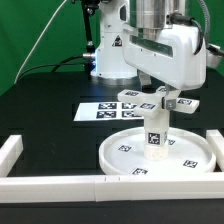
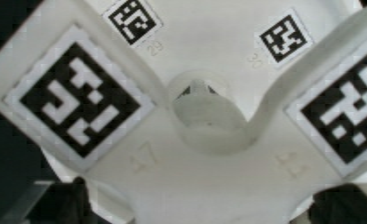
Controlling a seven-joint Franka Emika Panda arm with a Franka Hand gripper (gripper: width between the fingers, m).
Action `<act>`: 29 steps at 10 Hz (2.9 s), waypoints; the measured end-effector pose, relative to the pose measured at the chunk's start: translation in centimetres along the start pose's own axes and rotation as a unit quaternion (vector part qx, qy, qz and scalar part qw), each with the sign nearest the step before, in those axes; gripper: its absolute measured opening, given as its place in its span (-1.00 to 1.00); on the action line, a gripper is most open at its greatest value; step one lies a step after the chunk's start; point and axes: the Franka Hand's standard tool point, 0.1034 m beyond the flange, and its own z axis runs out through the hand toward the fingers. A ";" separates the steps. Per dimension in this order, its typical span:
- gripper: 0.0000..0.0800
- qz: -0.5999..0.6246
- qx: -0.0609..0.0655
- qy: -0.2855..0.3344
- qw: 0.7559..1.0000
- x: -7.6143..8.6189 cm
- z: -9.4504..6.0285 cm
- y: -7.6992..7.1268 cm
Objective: Assemble round table
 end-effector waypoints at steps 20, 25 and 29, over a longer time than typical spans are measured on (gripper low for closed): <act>0.62 -0.678 -0.004 0.037 0.734 -0.4 -3.0 -1.6; 0.62 -0.716 -0.009 0.034 0.698 0.5 -2.6 -1.1; 0.62 -0.707 -0.018 0.030 0.706 0.9 -1.1 -0.5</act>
Offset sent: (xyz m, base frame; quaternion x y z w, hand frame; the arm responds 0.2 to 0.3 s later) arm -0.0020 0.0009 0.0192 0.0022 -0.0107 -0.0203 0.9997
